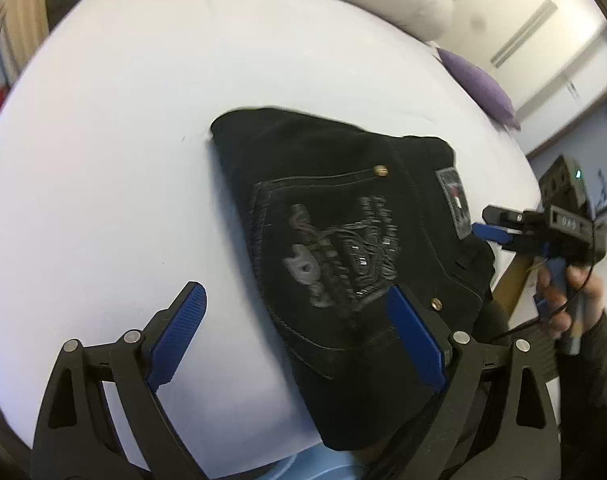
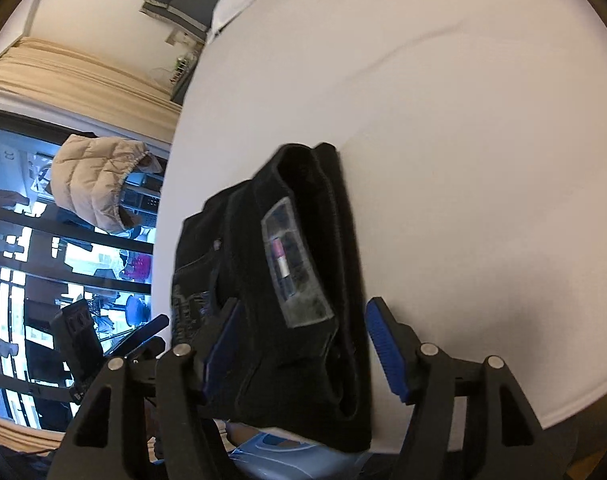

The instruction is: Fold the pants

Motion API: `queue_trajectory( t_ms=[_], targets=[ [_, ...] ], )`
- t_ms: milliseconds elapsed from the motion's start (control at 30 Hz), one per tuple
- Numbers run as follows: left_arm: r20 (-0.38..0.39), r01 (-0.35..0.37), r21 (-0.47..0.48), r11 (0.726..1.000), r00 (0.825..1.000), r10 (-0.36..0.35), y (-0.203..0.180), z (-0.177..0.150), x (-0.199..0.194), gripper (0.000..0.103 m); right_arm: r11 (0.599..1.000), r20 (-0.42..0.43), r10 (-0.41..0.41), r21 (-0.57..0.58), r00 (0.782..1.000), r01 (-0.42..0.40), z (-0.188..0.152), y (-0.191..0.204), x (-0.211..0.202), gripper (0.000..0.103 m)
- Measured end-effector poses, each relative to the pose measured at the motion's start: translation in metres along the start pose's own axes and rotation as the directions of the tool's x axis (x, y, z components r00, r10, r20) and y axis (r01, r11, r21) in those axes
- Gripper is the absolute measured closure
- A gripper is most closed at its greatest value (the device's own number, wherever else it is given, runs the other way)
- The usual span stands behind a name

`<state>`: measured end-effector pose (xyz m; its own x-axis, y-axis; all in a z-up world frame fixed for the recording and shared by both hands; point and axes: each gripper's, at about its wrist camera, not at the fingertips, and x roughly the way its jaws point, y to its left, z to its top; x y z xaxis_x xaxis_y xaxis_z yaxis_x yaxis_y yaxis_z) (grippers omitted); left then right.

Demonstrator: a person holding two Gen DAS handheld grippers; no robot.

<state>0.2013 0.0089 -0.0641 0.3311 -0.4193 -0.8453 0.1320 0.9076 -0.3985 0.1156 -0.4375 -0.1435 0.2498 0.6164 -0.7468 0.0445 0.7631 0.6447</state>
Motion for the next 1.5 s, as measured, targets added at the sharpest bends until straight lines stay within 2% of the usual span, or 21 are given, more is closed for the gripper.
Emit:
queue_trajectory(
  t_ms=[100, 233, 433, 533, 600, 700, 800, 900, 1000, 1133, 1300, 1500],
  targets=[
    [-0.038, 0.044, -0.049, 0.998, 0.998, -0.046, 0.011, 0.002, 0.014, 0.01, 1.0, -0.018, -0.014, 0.011, 1.0, 0.014, 0.003, -0.008, 0.01, 0.035],
    [-0.065, 0.111, -0.103, 0.988, 0.991, -0.118, 0.02, 0.008, 0.03, 0.01, 0.999, -0.023, 0.042, 0.024, 0.999, -0.041, 0.005, -0.012, 0.014, 0.027],
    [-0.072, 0.177, -0.141, 0.974, 0.979, -0.188, 0.026, 0.02, 0.04, 0.012, 0.997, -0.067, 0.079, -0.003, 0.995, -0.079, 0.01, -0.002, 0.027, 0.027],
    [-0.096, 0.182, -0.128, 0.975, 0.976, -0.194, 0.023, 0.025, 0.046, 0.016, 0.997, -0.092, 0.075, -0.017, 0.993, -0.077, 0.013, 0.003, 0.038, 0.03],
    [-0.121, 0.185, -0.112, 0.976, 0.973, -0.198, 0.017, 0.027, 0.051, 0.034, 0.997, -0.101, 0.073, -0.012, 0.992, -0.075, 0.016, 0.003, 0.043, 0.039],
    [-0.128, 0.181, -0.122, 0.976, 0.972, -0.196, 0.018, 0.03, 0.057, 0.052, 0.999, -0.114, 0.031, -0.024, 0.993, -0.034, 0.017, 0.006, 0.048, 0.06],
    [-0.118, 0.199, -0.14, 0.97, 0.969, -0.215, 0.022, 0.031, 0.056, 0.065, 0.999, -0.104, -0.009, -0.048, 0.995, 0.004, 0.015, 0.013, 0.048, 0.07],
    [-0.1, 0.207, -0.133, 0.969, 0.97, -0.221, 0.022, 0.032, 0.051, 0.076, 0.993, -0.077, -0.067, -0.107, 0.995, 0.058, 0.011, 0.029, 0.043, 0.079],
    [-0.072, 0.23, -0.15, 0.962, 0.967, -0.242, 0.024, 0.033, 0.043, 0.083, 0.985, -0.048, -0.091, -0.151, 0.995, 0.083, 0.009, 0.051, 0.037, 0.082],
    [-0.019, 0.272, -0.173, 0.947, 0.96, -0.28, 0.034, 0.039, 0.023, 0.086, 0.972, -0.025, -0.093, -0.218, 0.995, 0.085, 0.012, 0.087, 0.029, 0.082],
    [0.092, 0.25, -0.129, 0.959, 0.966, -0.24, 0.055, 0.065, -0.018, 0.086, 0.961, -0.016, -0.026, -0.276, 1.0, 0.02, 0.039, 0.134, 0.04, 0.083],
    [0.137, 0.12, -0.097, 0.988, 0.985, -0.106, 0.102, 0.114, -0.032, 0.086, 0.952, -0.046, 0.031, -0.302, 0.998, -0.043, 0.091, 0.18, 0.099, 0.083]
  ],
)
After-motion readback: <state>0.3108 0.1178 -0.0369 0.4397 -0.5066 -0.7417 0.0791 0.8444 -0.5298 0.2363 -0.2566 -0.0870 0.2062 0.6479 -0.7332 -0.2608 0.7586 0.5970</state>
